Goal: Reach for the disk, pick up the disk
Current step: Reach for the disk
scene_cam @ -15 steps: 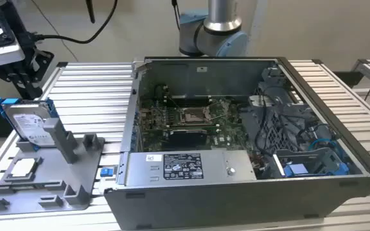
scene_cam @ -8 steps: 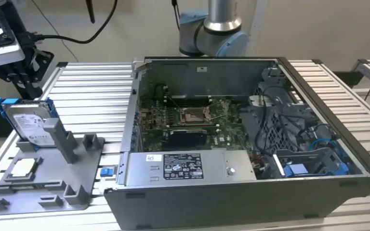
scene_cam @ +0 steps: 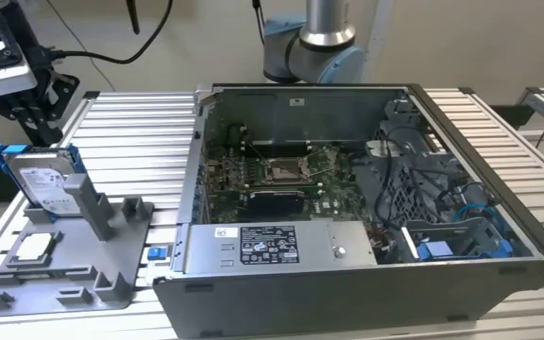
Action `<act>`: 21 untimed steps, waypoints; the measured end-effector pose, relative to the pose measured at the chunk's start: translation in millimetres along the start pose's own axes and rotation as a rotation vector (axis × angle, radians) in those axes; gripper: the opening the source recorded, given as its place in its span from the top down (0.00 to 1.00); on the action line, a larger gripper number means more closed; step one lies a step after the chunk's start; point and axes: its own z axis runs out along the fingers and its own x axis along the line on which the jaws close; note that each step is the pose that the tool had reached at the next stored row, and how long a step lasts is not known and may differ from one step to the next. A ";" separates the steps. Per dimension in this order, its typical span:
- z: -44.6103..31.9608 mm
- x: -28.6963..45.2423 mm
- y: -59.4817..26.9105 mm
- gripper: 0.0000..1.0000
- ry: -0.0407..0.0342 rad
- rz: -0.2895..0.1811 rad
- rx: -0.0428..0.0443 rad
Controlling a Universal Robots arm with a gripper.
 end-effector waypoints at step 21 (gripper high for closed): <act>3.7 56.2 15.5 1.00 0.0000 0.000 0.0000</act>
